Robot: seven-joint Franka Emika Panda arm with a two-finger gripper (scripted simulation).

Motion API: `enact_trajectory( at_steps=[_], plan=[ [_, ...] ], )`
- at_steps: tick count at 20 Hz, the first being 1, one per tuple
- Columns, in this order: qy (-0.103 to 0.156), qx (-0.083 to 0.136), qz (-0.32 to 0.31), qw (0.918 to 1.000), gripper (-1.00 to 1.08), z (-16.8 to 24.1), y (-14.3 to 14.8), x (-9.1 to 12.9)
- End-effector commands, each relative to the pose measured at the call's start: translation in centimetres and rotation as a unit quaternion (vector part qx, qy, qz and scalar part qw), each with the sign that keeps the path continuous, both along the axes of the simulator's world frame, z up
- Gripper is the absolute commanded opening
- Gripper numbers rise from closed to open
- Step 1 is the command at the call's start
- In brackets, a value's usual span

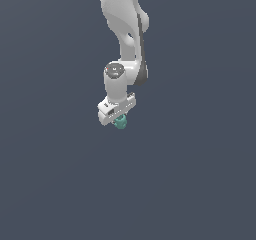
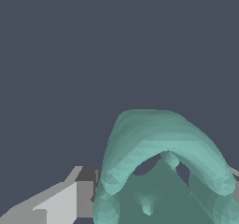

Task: Pick up the object and move it to a goal position.

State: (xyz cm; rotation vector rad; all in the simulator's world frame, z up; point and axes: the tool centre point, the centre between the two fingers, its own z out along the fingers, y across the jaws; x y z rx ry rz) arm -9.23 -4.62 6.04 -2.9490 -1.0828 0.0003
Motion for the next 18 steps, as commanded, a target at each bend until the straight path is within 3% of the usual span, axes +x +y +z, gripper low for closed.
enact_trajectory(
  at_steps=[1,18],
  plan=[
    [0.0,0.0,0.0,1.0,-1.0,-0.1,0.0,0.0],
    [-0.001,0.0,0.0,1.0,-1.0,1.3,-0.5,1.0]
  ],
)
